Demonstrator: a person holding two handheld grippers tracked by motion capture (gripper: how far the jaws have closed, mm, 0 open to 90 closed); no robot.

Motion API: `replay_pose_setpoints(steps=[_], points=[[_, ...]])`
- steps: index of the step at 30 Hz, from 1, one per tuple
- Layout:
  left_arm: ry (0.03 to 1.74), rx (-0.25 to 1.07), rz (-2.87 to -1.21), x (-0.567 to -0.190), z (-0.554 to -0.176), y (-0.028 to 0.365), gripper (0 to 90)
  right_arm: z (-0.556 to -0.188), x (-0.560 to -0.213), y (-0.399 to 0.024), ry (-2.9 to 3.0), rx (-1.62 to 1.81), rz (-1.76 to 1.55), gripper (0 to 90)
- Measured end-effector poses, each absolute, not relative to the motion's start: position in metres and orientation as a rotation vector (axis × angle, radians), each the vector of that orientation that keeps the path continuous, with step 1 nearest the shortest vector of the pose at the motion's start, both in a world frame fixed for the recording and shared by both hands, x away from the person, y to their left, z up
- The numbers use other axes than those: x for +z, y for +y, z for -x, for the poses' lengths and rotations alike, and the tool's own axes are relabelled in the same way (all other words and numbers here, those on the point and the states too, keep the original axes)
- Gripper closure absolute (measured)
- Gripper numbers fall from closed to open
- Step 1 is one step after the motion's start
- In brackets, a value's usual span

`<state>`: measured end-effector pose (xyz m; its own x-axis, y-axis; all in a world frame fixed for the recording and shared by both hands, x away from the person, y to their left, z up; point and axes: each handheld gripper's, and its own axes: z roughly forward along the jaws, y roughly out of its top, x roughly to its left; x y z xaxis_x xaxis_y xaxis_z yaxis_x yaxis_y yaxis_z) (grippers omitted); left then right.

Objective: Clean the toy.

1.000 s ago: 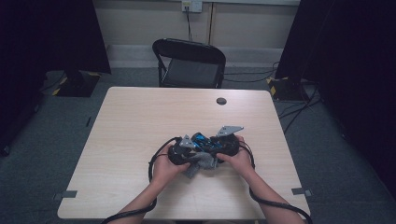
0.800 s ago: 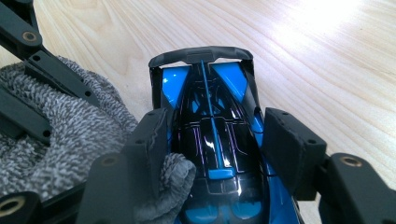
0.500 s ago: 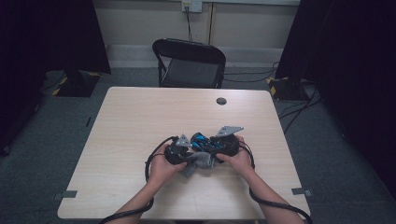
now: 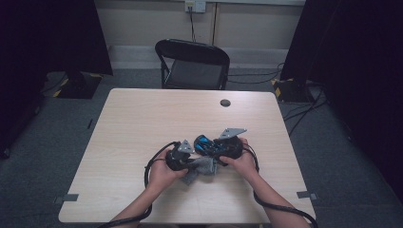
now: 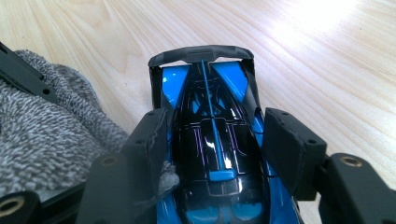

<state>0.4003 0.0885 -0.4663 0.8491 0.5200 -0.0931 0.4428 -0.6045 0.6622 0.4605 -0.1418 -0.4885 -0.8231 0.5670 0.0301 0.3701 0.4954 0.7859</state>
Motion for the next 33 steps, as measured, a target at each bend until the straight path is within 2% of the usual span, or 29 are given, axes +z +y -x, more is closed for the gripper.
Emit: replay_pose_setpoints(steps=[14,33], points=[[0.809,0.211,-2.312,-0.465,-0.414,0.115,76.0,-0.461,-0.488,-0.143,2.510,1.236,-0.805,41.5],[0.946,0.281,-2.200,-0.455,-0.424,0.163,76.0,-0.460,-0.489,-0.144,2.505,1.247,-0.804,41.5]])
